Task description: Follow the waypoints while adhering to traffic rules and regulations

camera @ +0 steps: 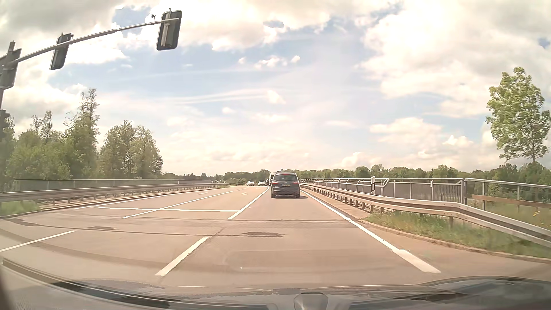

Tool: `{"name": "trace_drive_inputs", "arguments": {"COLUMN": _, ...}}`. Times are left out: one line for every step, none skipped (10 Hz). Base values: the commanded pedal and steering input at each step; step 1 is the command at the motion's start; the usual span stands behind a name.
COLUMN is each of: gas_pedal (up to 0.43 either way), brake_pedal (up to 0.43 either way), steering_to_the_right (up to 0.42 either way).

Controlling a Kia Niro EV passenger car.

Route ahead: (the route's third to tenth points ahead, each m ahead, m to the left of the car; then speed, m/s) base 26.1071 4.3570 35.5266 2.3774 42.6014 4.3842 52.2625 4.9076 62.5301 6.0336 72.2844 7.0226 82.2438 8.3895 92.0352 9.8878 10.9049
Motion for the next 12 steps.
{"name": "trace_drive_inputs", "arguments": {"gas_pedal": 0.189, "brake_pedal": 0.000, "steering_to_the_right": -0.003}}
{"name": "trace_drive_inputs", "arguments": {"gas_pedal": 0.189, "brake_pedal": 0.000, "steering_to_the_right": -0.003}}
{"name": "trace_drive_inputs", "arguments": {"gas_pedal": 0.189, "brake_pedal": 0.000, "steering_to_the_right": -0.002}}
{"name": "trace_drive_inputs", "arguments": {"gas_pedal": 0.189, "brake_pedal": 0.000, "steering_to_the_right": -0.003}}
{"name": "trace_drive_inputs", "arguments": {"gas_pedal": 0.189, "brake_pedal": 0.000, "steering_to_the_right": -0.002}}
{"name": "trace_drive_inputs", "arguments": {"gas_pedal": 0.189, "brake_pedal": 0.000, "steering_to_the_right": -0.002}}
{"name": "trace_drive_inputs", "arguments": {"gas_pedal": 0.189, "brake_pedal": 0.000, "steering_to_the_right": -0.002}}
{"name": "trace_drive_inputs", "arguments": {"gas_pedal": 0.189, "brake_pedal": 0.000, "steering_to_the_right": -0.002}}
{"name": "trace_drive_inputs", "arguments": {"gas_pedal": 0.177, "brake_pedal": 0.000, "steering_to_the_right": -0.001}}
{"name": "trace_drive_inputs", "arguments": {"gas_pedal": 0.177, "brake_pedal": 0.000, "steering_to_the_right": -0.001}}
{"name": "trace_drive_inputs", "arguments": {"gas_pedal": 0.169, "brake_pedal": 0.000, "steering_to_the_right": -0.002}}
{"name": "trace_drive_inputs", "arguments": {"gas_pedal": 0.169, "brake_pedal": 0.000, "steering_to_the_right": -0.002}}
